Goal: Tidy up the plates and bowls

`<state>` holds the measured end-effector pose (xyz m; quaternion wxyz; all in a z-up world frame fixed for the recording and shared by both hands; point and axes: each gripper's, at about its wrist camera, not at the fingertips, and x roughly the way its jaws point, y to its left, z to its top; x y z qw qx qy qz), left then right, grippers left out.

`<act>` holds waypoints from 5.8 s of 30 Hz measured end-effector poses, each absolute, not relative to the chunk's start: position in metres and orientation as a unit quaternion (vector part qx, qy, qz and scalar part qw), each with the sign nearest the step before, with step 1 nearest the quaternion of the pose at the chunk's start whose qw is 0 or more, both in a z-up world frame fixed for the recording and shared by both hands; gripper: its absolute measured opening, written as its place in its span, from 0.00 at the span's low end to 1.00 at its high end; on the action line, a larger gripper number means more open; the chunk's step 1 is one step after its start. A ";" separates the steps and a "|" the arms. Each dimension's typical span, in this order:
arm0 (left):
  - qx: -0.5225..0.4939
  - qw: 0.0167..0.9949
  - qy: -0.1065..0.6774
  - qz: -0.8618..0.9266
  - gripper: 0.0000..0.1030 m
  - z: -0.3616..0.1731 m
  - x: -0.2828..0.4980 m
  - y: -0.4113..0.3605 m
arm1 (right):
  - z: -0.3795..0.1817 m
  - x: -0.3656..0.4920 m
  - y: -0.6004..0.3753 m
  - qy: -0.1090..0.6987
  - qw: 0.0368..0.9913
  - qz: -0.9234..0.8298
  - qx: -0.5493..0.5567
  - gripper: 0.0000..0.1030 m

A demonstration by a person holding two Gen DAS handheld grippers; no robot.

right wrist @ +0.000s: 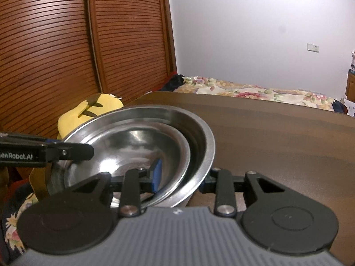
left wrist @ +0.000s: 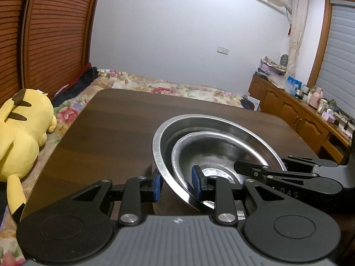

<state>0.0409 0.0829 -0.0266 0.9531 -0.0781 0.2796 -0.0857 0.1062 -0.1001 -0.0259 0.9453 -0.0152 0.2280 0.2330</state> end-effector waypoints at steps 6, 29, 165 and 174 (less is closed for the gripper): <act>-0.081 0.954 0.277 -0.084 0.29 -0.028 0.040 0.082 | -0.024 0.107 -0.099 0.226 0.945 0.238 -0.013 0.34; -0.050 0.963 0.263 -0.043 0.70 -0.022 0.034 0.081 | -0.008 0.092 -0.108 0.191 0.962 0.194 -0.026 0.71; 0.011 0.975 0.222 -0.021 1.00 -0.017 -0.025 0.013 | -0.018 0.017 -0.182 0.170 0.984 0.042 0.033 1.00; 0.011 0.975 0.222 -0.021 1.00 -0.017 -0.025 0.013 | -0.018 0.017 -0.182 0.170 0.984 0.042 0.033 1.00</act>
